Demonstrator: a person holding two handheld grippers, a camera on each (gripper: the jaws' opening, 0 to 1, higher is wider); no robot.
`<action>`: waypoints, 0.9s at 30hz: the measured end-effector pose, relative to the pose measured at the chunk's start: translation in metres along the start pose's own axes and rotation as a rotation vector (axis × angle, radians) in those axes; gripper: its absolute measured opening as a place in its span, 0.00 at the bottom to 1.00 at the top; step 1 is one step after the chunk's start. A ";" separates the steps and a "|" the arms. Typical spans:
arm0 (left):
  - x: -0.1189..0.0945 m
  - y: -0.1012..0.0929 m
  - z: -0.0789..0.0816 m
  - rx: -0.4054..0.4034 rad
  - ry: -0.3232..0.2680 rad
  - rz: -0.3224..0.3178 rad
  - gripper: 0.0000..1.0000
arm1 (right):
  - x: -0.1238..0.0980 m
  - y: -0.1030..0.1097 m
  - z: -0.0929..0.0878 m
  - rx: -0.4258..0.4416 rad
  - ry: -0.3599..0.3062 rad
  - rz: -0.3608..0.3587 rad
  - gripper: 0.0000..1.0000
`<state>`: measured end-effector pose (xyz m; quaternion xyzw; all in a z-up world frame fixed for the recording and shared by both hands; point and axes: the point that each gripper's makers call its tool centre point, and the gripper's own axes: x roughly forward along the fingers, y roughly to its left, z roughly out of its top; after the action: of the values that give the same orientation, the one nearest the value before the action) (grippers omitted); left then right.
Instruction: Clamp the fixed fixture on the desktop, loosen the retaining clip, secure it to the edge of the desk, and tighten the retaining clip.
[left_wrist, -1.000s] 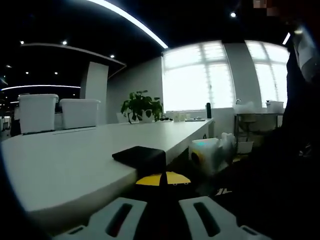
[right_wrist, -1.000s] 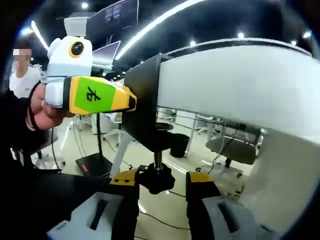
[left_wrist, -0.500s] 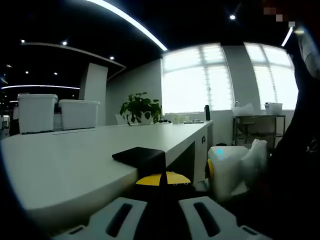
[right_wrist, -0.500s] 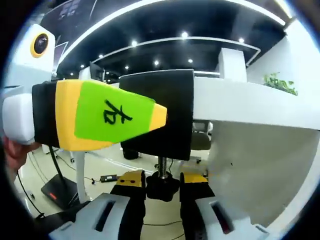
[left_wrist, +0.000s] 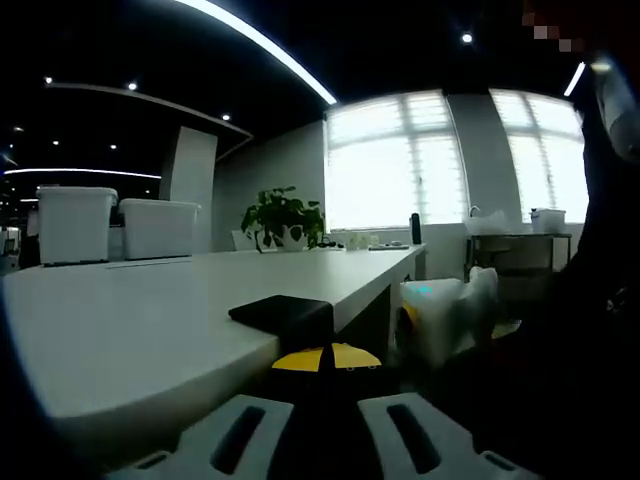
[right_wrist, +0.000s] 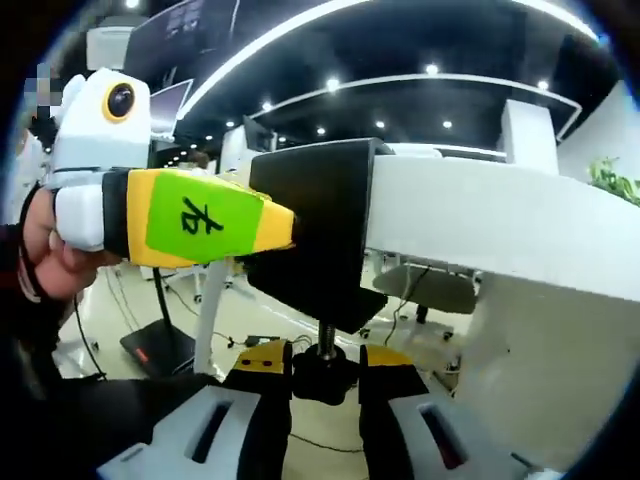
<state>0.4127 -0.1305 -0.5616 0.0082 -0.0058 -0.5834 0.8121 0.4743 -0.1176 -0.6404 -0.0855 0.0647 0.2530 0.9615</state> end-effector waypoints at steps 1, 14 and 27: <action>0.000 0.000 0.000 0.001 0.002 0.001 0.02 | 0.000 -0.001 0.000 -0.010 -0.005 0.015 0.23; 0.000 0.001 -0.001 0.017 0.029 0.015 0.02 | -0.003 0.008 0.002 -0.071 -0.038 0.256 0.24; 0.000 0.002 -0.001 0.015 0.023 0.016 0.02 | -0.017 -0.004 0.000 -0.008 -0.041 -0.095 0.51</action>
<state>0.4149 -0.1296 -0.5626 0.0207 -0.0010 -0.5768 0.8166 0.4620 -0.1291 -0.6373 -0.0871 0.0398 0.2092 0.9732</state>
